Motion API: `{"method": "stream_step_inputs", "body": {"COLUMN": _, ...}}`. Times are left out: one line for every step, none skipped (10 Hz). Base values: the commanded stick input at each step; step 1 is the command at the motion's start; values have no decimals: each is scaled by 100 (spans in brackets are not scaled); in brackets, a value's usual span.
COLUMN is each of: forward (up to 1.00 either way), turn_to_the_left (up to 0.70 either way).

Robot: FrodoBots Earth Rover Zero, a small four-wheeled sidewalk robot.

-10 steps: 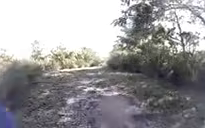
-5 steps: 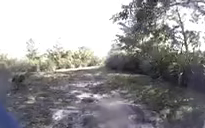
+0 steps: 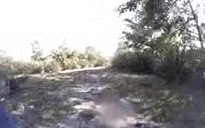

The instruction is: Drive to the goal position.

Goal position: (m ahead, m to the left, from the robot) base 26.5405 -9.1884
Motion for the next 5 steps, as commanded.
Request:
{"method": "stream_step_inputs", "body": {"forward": 70, "turn_to_the_left": 0}}
{"method": "stream_step_inputs", "body": {"forward": 70, "turn_to_the_left": 0}}
{"method": "stream_step_inputs", "body": {"forward": 70, "turn_to_the_left": 0}}
{"method": "stream_step_inputs", "body": {"forward": 70, "turn_to_the_left": 0}}
{"method": "stream_step_inputs", "body": {"forward": 70, "turn_to_the_left": 5}}
